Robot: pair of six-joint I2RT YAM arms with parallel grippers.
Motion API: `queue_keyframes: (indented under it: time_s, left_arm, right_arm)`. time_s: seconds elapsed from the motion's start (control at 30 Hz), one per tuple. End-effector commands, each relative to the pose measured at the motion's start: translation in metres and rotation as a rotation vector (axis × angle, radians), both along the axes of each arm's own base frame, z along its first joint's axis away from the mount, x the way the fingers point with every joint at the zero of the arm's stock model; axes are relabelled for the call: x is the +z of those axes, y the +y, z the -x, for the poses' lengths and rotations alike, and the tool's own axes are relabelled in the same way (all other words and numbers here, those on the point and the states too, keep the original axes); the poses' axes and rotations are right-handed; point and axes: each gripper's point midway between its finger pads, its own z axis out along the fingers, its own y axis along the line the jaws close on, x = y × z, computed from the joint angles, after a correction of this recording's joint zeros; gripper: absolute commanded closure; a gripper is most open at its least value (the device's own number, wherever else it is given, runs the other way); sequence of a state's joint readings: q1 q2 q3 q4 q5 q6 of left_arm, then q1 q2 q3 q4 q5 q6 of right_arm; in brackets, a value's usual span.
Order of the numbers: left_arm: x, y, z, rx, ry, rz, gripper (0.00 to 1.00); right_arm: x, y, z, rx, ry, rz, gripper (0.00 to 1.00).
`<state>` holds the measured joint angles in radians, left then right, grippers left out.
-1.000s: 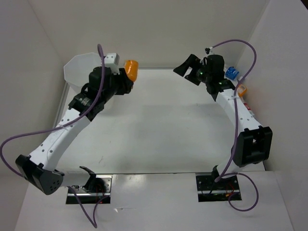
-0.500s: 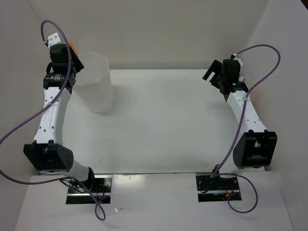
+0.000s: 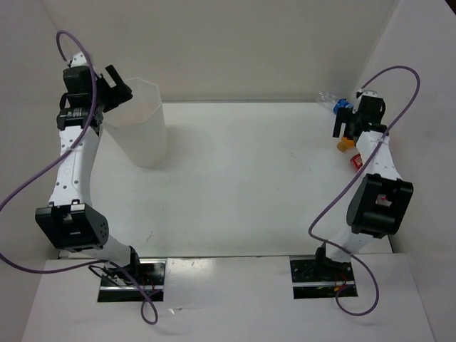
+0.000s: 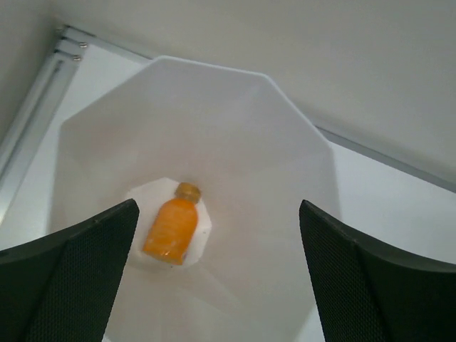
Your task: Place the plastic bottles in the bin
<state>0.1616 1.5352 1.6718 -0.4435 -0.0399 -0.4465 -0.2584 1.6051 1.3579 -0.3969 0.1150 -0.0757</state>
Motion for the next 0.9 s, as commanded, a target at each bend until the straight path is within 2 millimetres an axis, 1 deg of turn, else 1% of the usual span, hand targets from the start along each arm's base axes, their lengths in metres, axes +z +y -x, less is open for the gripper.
queue_keyframes:
  time_s: [0.0, 0.03, 0.07, 0.1, 0.13, 0.17, 0.2, 0.23, 0.27, 0.3, 0.33, 0.4, 0.43, 0.47, 0.5, 0.53, 0.57, 0.6, 0.63, 0.67, 0.7, 0.73, 0.77, 0.8, 0.83, 0.87]
  left_arm:
    - [0.053, -0.036, 0.004, -0.203, -0.169, 0.018, 0.00]
    - [0.064, -0.053, 0.010, -0.296, -0.199, 0.037, 0.00]
    - [0.065, -0.064, 0.013, -0.338, -0.208, 0.054, 0.00]
    - [0.070, -0.076, 0.013, -0.387, -0.225, 0.059, 0.00]
    - [0.065, -0.090, 0.016, -0.444, -0.216, 0.076, 0.00]
    - [0.068, -0.096, 0.015, -0.459, -0.225, 0.074, 0.00]
    - [0.062, -0.113, 0.017, -0.498, -0.213, 0.082, 0.00]
    - [0.061, -0.126, 0.016, -0.537, -0.215, 0.088, 0.00]
    - [0.055, -0.138, 0.013, -0.569, -0.202, 0.078, 0.00]
    - [0.046, -0.162, 0.016, -0.630, -0.179, 0.065, 0.00]
    - [0.034, -0.169, 0.010, -0.636, -0.144, 0.061, 0.00]
    - [0.017, -0.182, 0.005, -0.650, -0.100, 0.055, 0.00]
    - [0.013, -0.195, 0.006, -0.677, -0.090, 0.059, 0.00]
    - [0.013, -0.203, 0.008, -0.694, -0.089, 0.060, 0.00]
    - [0.000, -0.211, 0.004, -0.708, -0.065, 0.065, 0.00]
    - [-0.005, -0.225, 0.007, -0.744, -0.057, 0.058, 0.00]
    - [-0.001, -0.232, 0.009, -0.752, -0.065, 0.054, 0.00]
    - [-0.009, -0.239, 0.007, -0.766, -0.048, 0.057, 0.00]
    - [-0.016, -0.250, 0.008, -0.787, -0.035, 0.046, 0.00]
    - [-0.016, -0.256, 0.010, -0.799, -0.035, 0.046, 0.00]
    - [-0.029, -0.257, 0.009, -0.782, 0.000, 0.039, 0.00]
    - [-0.031, -0.269, 0.015, -0.798, 0.011, 0.034, 0.00]
    - [-0.042, -0.273, 0.015, -0.802, 0.032, 0.018, 0.00]
    - [-0.045, -0.273, 0.015, -0.784, 0.043, 0.006, 0.00]
    - [-0.049, -0.273, 0.013, -0.783, 0.052, 0.006, 0.00]
    - [-0.049, -0.278, 0.016, -0.791, 0.054, 0.014, 0.00]
  right_arm:
    - [-0.022, -0.012, -0.008, 0.192, 0.108, 0.119, 0.01]
    - [-0.027, -0.021, -0.006, 0.194, 0.133, 0.145, 0.01]
    - [-0.028, -0.028, -0.006, 0.177, 0.139, 0.150, 0.01]
    - [-0.036, -0.033, -0.005, 0.178, 0.161, 0.153, 0.01]
    - [-0.034, -0.039, -0.007, 0.167, 0.158, 0.154, 0.01]
    - [-0.030, -0.045, -0.006, 0.155, 0.150, 0.157, 0.01]
    - [-0.031, -0.052, -0.007, 0.141, 0.151, 0.156, 0.01]
    - [-0.031, -0.054, -0.006, 0.141, 0.158, 0.170, 0.01]
    - [-0.028, -0.062, -0.006, 0.124, 0.154, 0.191, 0.01]
    - [-0.028, -0.063, -0.007, 0.132, 0.163, 0.197, 0.01]
    - [-0.037, -0.069, -0.003, 0.126, 0.190, 0.193, 0.01]
    - [-0.039, -0.085, 0.002, 0.101, 0.209, 0.190, 0.01]
    - [-0.045, -0.088, 0.003, 0.103, 0.214, 0.174, 0.01]
    - [-0.052, -0.094, 0.003, 0.095, 0.227, 0.167, 0.01]
    - [-0.056, -0.098, 0.005, 0.087, 0.236, 0.161, 0.01]
    - [-0.060, -0.103, 0.007, 0.080, 0.242, 0.150, 0.01]
    - [-0.069, -0.102, 0.009, 0.083, 0.259, 0.141, 0.01]
    - [-0.076, -0.104, 0.010, 0.097, 0.269, 0.133, 0.01]
    - [-0.080, -0.105, 0.014, 0.097, 0.275, 0.121, 0.01]
    - [-0.090, -0.105, 0.014, 0.106, 0.297, 0.115, 0.01]
    - [-0.096, -0.110, 0.017, 0.097, 0.307, 0.108, 0.01]
    - [-0.100, -0.114, 0.020, 0.090, 0.311, 0.095, 0.01]
    - [-0.099, -0.114, 0.015, 0.101, 0.305, 0.087, 0.01]
    - [-0.110, -0.109, 0.015, 0.122, 0.320, 0.057, 0.01]
    - [-0.110, -0.110, 0.014, 0.129, 0.326, 0.060, 0.01]
    - [-0.115, -0.105, 0.011, 0.153, 0.320, 0.038, 0.01]
